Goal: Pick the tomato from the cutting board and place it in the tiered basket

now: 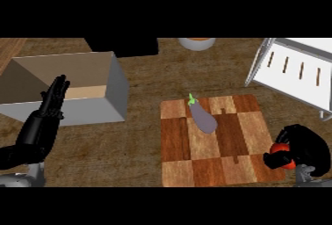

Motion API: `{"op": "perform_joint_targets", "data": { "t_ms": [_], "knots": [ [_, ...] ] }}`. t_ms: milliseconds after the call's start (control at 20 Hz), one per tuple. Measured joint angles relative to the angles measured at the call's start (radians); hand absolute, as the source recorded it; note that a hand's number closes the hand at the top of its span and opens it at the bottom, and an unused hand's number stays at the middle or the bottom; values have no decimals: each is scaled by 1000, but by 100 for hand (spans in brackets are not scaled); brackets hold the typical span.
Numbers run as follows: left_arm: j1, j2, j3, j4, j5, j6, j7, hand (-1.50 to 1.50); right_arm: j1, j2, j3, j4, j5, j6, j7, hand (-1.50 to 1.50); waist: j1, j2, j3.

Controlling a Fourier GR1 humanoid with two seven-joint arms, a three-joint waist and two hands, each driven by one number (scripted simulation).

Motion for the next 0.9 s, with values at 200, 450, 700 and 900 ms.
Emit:
{"op": "perform_joint_targets", "data": {
  "t_ms": [200, 450, 700, 900],
  "knots": [
    [44, 7, 24, -33, 7, 6, -3, 0, 50, -173, -152, 37, -85, -4, -174, 150, -28, 1, 1],
    [73, 9, 42, -48, 11, 8, -3, 0, 44, -268, -361, 66, -287, -26, -398, 150, -46, -4, 1],
    [78, 6, 41, -51, 8, 1, 3, 0, 8, -338, -547, 101, -484, -9, -608, 150, -38, -4, -1],
    [52, -2, 28, -39, 7, -15, 11, 0, -32, -424, -665, 165, -600, 57, -721, 150, -8, 1, -5]
  ]
}}
